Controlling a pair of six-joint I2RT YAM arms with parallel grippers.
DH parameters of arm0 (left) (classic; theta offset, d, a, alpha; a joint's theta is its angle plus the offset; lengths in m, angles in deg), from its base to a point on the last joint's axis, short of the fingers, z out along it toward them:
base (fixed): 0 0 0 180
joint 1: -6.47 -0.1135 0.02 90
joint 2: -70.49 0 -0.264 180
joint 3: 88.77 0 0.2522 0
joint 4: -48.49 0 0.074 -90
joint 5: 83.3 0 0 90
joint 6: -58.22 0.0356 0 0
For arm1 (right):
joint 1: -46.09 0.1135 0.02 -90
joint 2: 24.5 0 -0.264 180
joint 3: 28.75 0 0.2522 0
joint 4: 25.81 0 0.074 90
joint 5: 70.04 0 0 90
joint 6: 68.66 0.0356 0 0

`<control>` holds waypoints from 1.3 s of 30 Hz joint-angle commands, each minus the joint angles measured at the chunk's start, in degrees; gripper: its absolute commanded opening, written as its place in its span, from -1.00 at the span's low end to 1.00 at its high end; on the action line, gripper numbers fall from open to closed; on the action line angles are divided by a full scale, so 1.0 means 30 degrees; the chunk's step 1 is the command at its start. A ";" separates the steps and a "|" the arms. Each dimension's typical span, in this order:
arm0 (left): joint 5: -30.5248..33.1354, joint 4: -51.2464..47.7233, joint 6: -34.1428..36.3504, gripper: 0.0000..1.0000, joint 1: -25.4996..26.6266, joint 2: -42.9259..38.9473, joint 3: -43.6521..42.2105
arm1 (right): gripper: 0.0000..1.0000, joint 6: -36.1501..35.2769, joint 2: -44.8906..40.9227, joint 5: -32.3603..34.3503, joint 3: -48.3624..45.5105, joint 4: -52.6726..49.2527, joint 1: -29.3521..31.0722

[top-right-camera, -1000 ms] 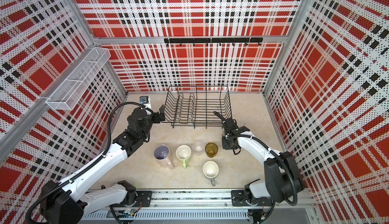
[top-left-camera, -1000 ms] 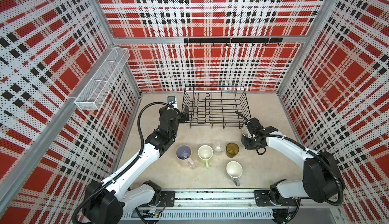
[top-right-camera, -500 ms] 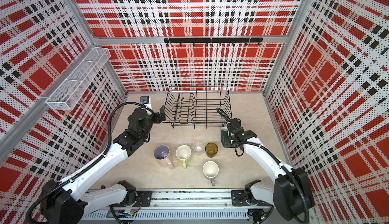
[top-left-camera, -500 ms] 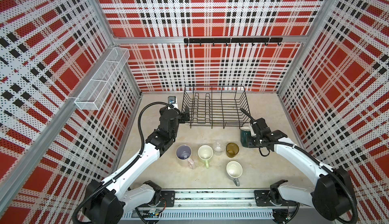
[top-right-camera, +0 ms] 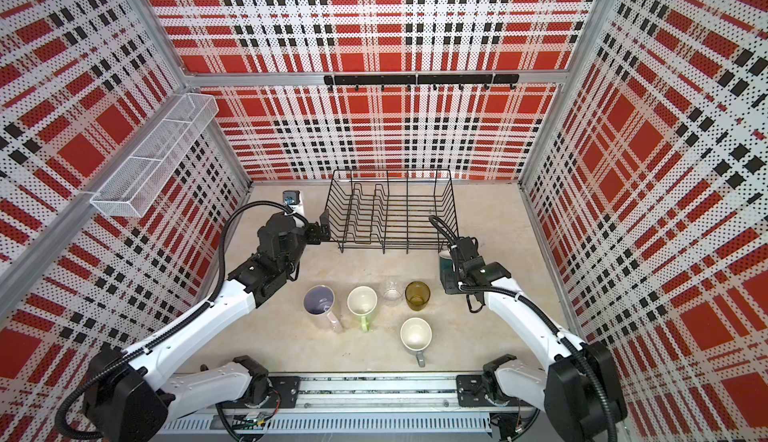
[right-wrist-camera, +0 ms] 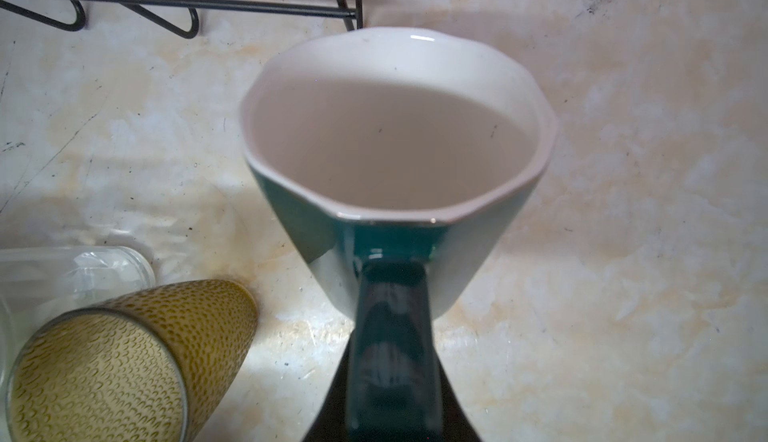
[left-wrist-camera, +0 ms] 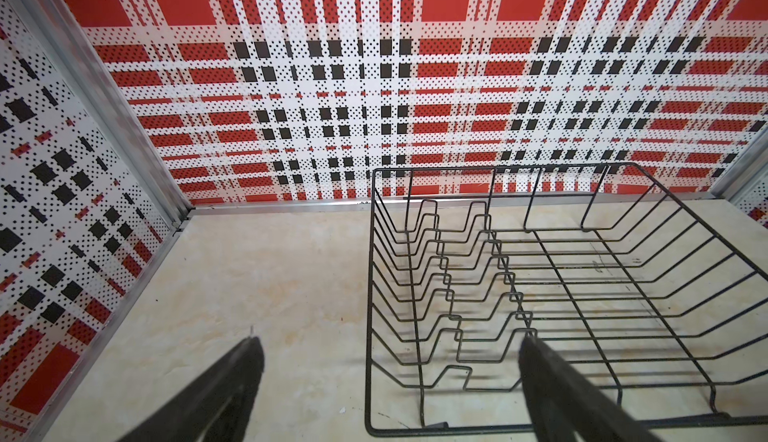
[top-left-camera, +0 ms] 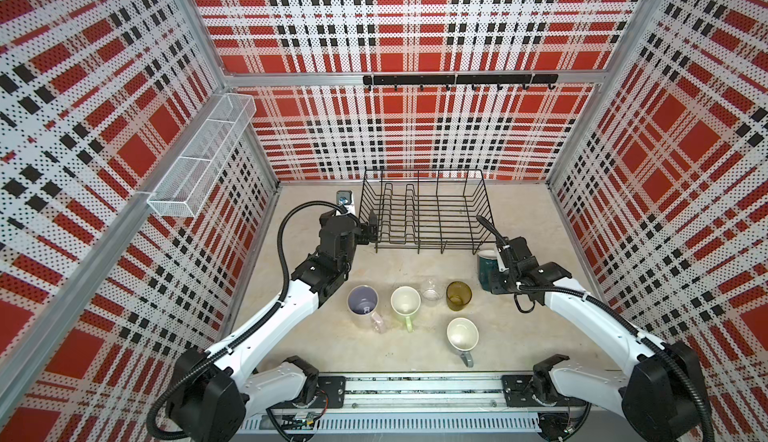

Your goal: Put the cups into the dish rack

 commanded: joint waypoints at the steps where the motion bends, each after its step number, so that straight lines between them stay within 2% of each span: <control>1: -0.0826 0.0677 -0.0006 0.96 0.0147 0.0069 0.0705 | -1.00 -0.0094 -0.1292 0.0555 0.0563 0.1700 -0.0053; 6: -0.2970 0.1062 0.0621 0.96 0.0498 -0.0220 0.0837 | -1.00 -0.1074 -0.2251 -0.0426 0.0672 0.2283 -0.0053; 12: -0.9511 0.2290 0.3492 0.96 0.1938 -0.0418 0.0332 | -1.00 -0.2933 -0.2870 -0.2442 0.0605 0.2992 -0.0053; 15: -1.0938 0.1970 0.4806 0.97 0.3197 0.0065 0.0557 | -1.00 -0.3921 -0.3373 -0.3154 0.0718 0.2999 -0.0046; 20: -1.2351 0.1286 0.6701 0.96 0.4690 0.1250 0.1107 | -1.00 -0.6055 -0.4621 -0.4718 0.0529 0.3202 -0.0024; 26: -1.2964 -0.0398 1.1263 0.97 0.6369 0.2286 0.1662 | -1.00 -0.9678 -0.6365 -0.7997 -0.0445 0.4820 0.0000; 30: -1.3877 -0.0921 1.1977 1.00 0.6574 0.2473 0.2423 | -1.00 -1.1328 -0.6810 -0.9435 -0.0687 0.5721 0.0013; 35: -1.5215 -0.1559 1.3918 0.82 0.6851 0.2187 0.2704 | -1.00 -1.3076 -0.5869 -1.0079 -0.0052 0.5595 0.0298; 39: -1.4720 -0.2760 1.5429 0.67 0.7122 0.2384 0.3048 | -1.00 -1.4067 -0.5377 -0.9923 0.0318 0.5935 0.1035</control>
